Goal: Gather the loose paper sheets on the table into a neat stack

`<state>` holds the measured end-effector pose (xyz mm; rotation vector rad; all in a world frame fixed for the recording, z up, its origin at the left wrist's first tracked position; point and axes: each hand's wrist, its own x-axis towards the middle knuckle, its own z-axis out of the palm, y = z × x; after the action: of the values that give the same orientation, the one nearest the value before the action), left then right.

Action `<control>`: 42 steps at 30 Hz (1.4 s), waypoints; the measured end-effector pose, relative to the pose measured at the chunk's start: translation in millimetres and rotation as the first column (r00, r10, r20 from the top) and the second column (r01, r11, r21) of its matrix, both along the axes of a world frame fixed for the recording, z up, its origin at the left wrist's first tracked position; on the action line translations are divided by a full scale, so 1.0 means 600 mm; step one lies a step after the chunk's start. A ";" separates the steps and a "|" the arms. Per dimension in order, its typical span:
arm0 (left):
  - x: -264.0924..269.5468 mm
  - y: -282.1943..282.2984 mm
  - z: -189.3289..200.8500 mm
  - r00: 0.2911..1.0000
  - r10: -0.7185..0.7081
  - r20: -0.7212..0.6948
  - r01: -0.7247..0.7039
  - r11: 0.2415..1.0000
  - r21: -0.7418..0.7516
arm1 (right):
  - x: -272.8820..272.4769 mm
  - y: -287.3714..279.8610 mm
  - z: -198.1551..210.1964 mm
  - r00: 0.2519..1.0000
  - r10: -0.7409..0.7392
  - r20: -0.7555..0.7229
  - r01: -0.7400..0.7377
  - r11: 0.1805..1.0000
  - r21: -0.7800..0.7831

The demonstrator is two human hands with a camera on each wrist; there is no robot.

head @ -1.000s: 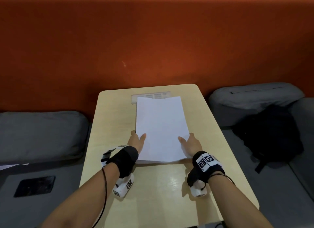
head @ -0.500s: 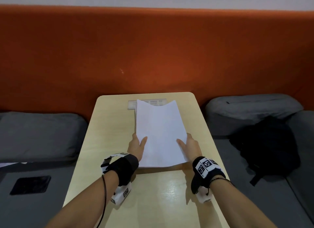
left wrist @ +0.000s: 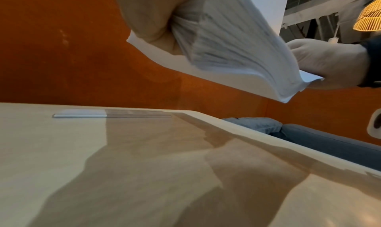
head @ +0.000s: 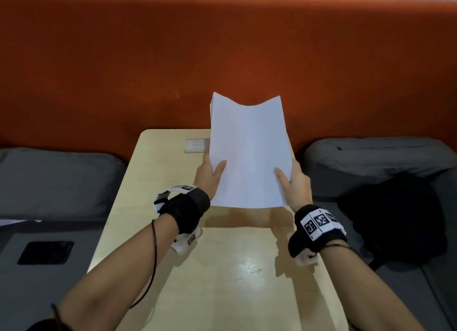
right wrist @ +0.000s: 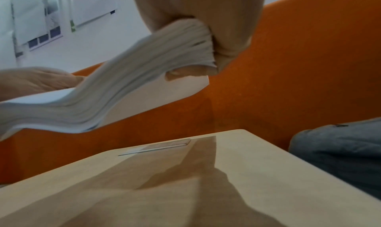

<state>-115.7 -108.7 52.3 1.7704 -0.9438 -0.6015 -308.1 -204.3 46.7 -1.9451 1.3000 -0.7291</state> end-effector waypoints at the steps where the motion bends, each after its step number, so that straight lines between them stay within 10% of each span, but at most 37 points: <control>1: 0.002 -0.013 0.005 1.000 -0.003 -0.006 0.002 1.000 -0.020 | 0.002 -0.011 0.004 1.000 -0.006 0.022 0.006 1.000 -0.002; 5: 0.012 -0.069 -0.014 0.999 0.000 -0.052 0.001 1.000 0.011 | 0.008 -0.056 -0.013 0.997 -0.069 0.041 0.067 0.996 0.052; 13: 0.018 -0.118 -0.104 0.965 0.219 -0.141 -0.114 0.841 0.529 | 0.032 -0.120 -0.095 0.891 0.053 -0.451 0.147 0.906 0.397; 16: 0.016 -0.116 -0.099 0.854 -0.376 0.360 -0.053 0.626 0.778 | 0.042 -0.130 -0.101 0.875 0.063 -0.480 0.146 0.911 0.385; 18: 0.019 -0.120 -0.112 0.828 -0.457 0.326 0.012 0.596 0.803 | 0.043 -0.133 -0.104 0.867 0.069 -0.493 0.143 0.915 0.378; 24: 0.014 -0.110 -0.088 1.000 -0.004 -0.010 0.009 0.819 0.574 | 0.042 -0.132 -0.101 0.872 0.083 -0.482 0.115 0.923 0.368; 34: 0.016 -0.106 -0.096 0.953 -0.234 0.193 0.012 0.665 0.747 | 0.053 -0.138 -0.104 0.815 0.082 -0.574 0.127 0.940 0.316; 42: 0.035 -0.112 -0.094 0.951 -0.299 0.083 0.118 0.594 0.796 | 0.055 -0.135 -0.095 0.741 0.068 -0.668 0.151 0.953 0.265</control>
<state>-94.7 -175.6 -4.2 2.5707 -1.1420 -1.1312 -275.3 -285.4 -10.1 -1.9847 1.7530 0.2165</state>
